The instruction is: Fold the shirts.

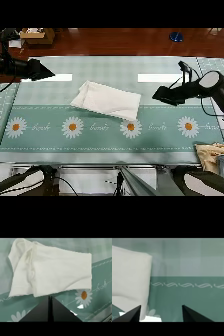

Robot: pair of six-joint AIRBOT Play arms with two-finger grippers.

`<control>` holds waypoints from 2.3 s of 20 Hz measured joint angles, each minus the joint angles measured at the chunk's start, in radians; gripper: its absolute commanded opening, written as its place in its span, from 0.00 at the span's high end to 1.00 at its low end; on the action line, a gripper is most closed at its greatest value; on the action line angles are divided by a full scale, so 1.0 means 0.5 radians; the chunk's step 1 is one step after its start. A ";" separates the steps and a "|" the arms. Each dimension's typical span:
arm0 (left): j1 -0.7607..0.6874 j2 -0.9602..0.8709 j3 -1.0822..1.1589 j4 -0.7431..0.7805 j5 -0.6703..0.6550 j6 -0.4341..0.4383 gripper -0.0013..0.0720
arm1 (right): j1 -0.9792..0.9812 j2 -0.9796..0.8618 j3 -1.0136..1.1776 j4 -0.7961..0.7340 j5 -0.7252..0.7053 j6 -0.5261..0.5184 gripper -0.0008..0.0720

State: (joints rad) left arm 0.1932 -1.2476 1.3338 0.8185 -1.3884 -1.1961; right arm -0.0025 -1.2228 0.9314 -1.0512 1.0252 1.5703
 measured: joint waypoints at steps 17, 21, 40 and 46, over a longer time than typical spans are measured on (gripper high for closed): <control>0.000 -0.008 0.000 0.011 -0.001 -0.001 0.95 | 0.338 -0.387 -0.478 2.045 -0.452 -1.122 0.94; 0.000 -0.017 -0.002 0.014 0.000 0.028 0.95 | 0.093 -0.072 -0.320 2.136 -0.221 -1.156 0.95; -0.005 -0.169 -0.002 0.007 0.055 0.067 0.95 | -1.906 0.932 0.714 -0.188 1.454 -0.095 0.96; -0.002 -0.180 -0.002 0.002 0.163 0.128 0.95 | -2.081 0.946 0.739 -0.973 1.622 -0.165 0.96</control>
State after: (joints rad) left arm 0.1925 -1.3376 1.3331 0.8192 -1.3071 -1.1320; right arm -1.0431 -0.7498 1.3006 -1.5375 1.8362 1.4879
